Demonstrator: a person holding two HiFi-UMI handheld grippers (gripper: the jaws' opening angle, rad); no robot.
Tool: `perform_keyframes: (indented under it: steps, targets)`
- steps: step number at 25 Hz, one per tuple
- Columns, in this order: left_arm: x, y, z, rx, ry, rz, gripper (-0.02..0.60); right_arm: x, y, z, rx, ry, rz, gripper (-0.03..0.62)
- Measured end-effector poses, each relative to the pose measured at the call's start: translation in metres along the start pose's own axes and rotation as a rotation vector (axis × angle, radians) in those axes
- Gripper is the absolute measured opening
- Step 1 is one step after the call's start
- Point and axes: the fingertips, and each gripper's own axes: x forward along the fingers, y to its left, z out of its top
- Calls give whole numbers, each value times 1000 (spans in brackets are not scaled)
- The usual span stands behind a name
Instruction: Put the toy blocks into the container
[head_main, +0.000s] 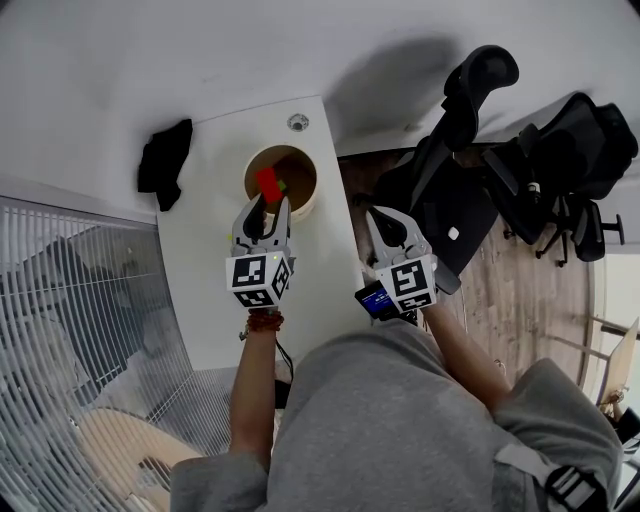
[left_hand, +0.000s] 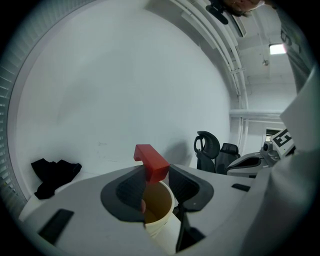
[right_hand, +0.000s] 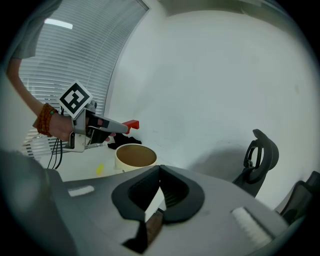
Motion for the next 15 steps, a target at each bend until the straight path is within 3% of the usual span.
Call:
perform_keyframes:
  steps: [15]
  targets:
    - [6, 2, -18, -21, 58, -6, 147, 1, -1, 1, 8, 1, 3, 11]
